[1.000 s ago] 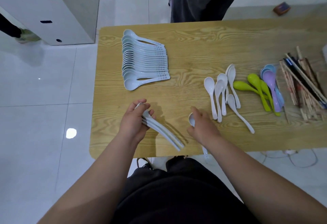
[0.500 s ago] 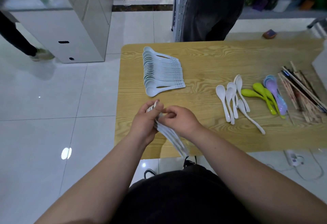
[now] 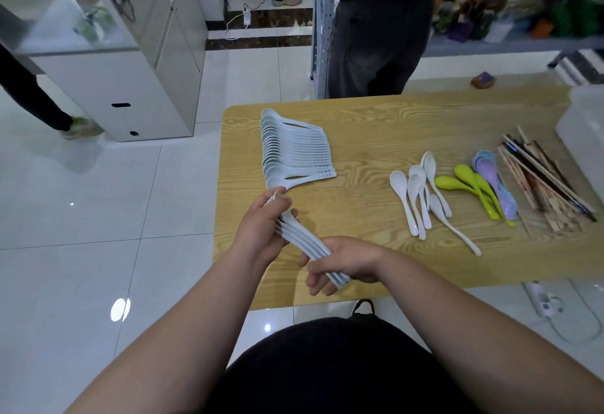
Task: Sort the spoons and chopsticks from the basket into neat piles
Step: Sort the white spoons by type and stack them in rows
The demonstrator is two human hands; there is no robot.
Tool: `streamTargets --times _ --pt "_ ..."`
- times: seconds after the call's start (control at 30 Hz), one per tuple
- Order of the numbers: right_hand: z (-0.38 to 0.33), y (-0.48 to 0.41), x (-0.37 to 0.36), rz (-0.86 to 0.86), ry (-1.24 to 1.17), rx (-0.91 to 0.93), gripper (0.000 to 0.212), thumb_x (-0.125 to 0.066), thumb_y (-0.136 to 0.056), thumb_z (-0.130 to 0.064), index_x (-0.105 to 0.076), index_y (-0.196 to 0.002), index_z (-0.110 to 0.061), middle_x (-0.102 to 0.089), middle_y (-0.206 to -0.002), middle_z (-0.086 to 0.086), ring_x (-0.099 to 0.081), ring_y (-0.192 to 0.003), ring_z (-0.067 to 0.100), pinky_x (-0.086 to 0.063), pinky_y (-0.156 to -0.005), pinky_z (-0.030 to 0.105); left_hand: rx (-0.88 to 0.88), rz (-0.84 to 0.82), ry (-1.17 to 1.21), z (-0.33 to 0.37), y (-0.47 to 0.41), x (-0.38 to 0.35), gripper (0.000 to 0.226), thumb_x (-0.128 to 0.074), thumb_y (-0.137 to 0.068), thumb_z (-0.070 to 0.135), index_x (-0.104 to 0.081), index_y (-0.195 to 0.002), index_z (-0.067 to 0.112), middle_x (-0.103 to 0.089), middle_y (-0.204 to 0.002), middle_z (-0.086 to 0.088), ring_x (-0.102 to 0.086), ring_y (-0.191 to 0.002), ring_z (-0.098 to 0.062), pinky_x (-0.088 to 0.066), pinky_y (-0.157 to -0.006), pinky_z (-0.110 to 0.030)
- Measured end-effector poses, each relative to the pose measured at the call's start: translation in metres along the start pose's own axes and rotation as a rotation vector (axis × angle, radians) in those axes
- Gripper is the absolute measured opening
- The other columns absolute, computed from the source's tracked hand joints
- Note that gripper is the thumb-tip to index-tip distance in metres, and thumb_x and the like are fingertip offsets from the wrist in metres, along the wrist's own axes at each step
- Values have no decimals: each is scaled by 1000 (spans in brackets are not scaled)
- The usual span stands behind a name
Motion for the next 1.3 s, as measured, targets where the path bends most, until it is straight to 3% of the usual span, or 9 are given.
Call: streamTargets --times 0.2,0.33,0.43,0.57,0.67,0.8,0.9,1.07,1.3 --pt "6 2 59 125 254 -24 17 -56 -99 -21 -61 -115 -21 -66 -81 5 -65 -69 18 -58 -71 38 91 -46 -231 1 -19 -25 22 -63 -94 17 -69 -116 20 -65 -111 -11 -67 -99 -29 -59 -84 -49" --pt "1 -6 100 218 920 72 20 -49 -102 -31 -57 -118 -22 -65 -97 0 -60 -84 23 -47 -71 36 154 -26 -647 -2 -30 -28 28 -59 -93 9 -67 -116 21 -66 -116 -17 -74 -94 -31 -62 -82 -43" --pt "-1 -21 124 260 1134 147 23 -46 -103 -31 -53 -123 -22 -64 -101 2 -59 -88 24 -47 -71 37 160 -2 -677 -10 -38 -27 26 -59 -93 5 -64 -116 16 -66 -116 -20 -75 -91 -32 -60 -89 -42" --pt "2 -44 139 222 1142 187 45 -50 -98 -52 -46 -137 -29 -61 -117 0 -60 -102 24 -51 -83 41 11 131 -729 -18 -51 -21 30 -65 -84 17 -68 -108 34 -70 -113 -5 -74 -93 -25 -58 -93 -44" --pt "5 -60 146 250 1143 227 60 -47 -92 -69 -43 -139 -34 -58 -120 -4 -58 -105 22 -50 -83 39 -72 191 -802 -25 -60 -15 29 -62 -87 21 -65 -105 43 -70 -107 6 -70 -96 -18 -55 -80 -33" --pt "8 -88 149 308 1154 344 58 -47 -96 -62 -45 -143 -28 -58 -122 -1 -57 -108 23 -49 -83 37 -180 236 -839 -30 -84 2 30 -59 -93 15 -63 -112 38 -68 -107 12 -63 -91 1 -44 -69 -13" --pt "10 -108 148 485 1157 529 55 -50 -93 -53 -61 -131 -15 -62 -103 6 -63 -91 28 -51 -74 38 -253 225 -913 -34 -106 18 31 -60 -93 14 -61 -119 32 -64 -116 8 -59 -99 4 -40 -73 -3" --pt "28 -132 140 668 1130 617 47 -57 -89 -46 -67 -121 -13 -60 -101 3 -60 -88 25 -51 -77 40 -525 217 -1132 -35 -129 38 38 -70 -85 5 -63 -120 18 -56 -105 19 -53 -102 -4 -44 -92 -29" --pt "42 -151 129 835 1060 700 44 -61 -95 -36 -65 -132 -12 -52 -129 21 -52 -124 37 -46 -104 51 -677 269 -1223 -46 -145 55 49 -76 -83 5 -58 -127 13 -48 -121 -5 -49 -113 -18 -39 -101 -26"
Point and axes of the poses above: each hand's wrist, its own y-axis away from the middle knuckle, its own x-axis out of the back of the hand, z = x × y, the point moved 4 cm from there along -y, towards the middle knuckle
